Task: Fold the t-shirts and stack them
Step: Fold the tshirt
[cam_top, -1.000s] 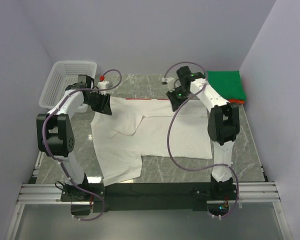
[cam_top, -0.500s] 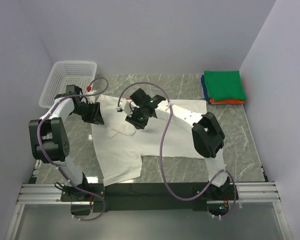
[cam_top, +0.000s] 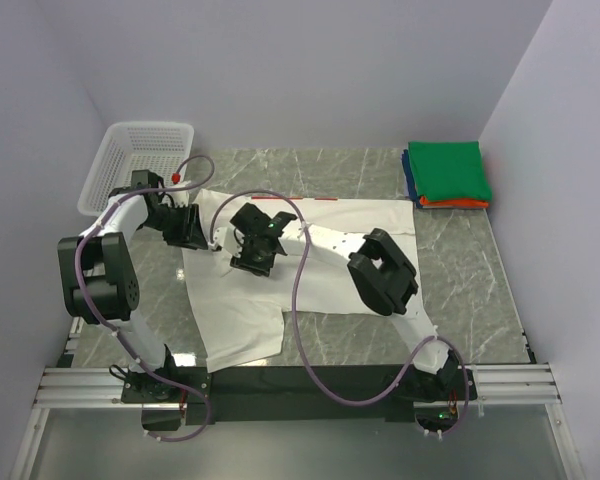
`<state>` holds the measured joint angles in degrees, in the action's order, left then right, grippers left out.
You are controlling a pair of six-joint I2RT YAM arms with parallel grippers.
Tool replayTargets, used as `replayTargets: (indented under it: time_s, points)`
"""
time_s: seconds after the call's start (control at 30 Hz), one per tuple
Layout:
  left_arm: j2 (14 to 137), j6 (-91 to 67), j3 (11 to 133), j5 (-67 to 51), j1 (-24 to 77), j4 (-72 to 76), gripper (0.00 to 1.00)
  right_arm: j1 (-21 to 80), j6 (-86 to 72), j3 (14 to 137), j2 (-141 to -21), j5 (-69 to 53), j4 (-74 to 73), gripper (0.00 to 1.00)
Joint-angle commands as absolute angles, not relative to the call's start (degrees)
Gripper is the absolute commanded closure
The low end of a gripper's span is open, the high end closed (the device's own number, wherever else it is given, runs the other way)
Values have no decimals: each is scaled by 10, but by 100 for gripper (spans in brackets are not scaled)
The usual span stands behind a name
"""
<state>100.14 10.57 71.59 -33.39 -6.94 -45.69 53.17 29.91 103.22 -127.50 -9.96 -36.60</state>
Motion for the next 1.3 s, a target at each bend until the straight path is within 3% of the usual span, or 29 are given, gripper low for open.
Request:
replayTargets:
  time_s: [0.0, 0.07, 0.17, 0.2, 0.37, 0.87, 1.27]
  points:
    - [1000, 98, 720, -345, -69, -456, 52, 533, 309, 1056, -1289, -66, -343, 55]
    - [999, 101, 715, -345, -69, -455, 52, 534, 311, 1051, -1294, -53, -338, 56]
    - [997, 105, 705, -344, -69, -456, 52, 534, 316, 1042, -1291, -41, -335, 71]
    - [996, 109, 701, -343, -70, -456, 53, 534, 316, 1038, -1289, -39, -337, 81]
    - [986, 123, 676, -355, -69, -460, 55, 533, 320, 1022, -1250, -35, -334, 99]
    - [992, 100, 646, -386, -61, -435, 57, 519, 351, 948, -1196, -40, -332, 100]
    - [997, 79, 658, -302, -60, -405, 60, 516, 378, 924, -1196, -60, -372, 95]
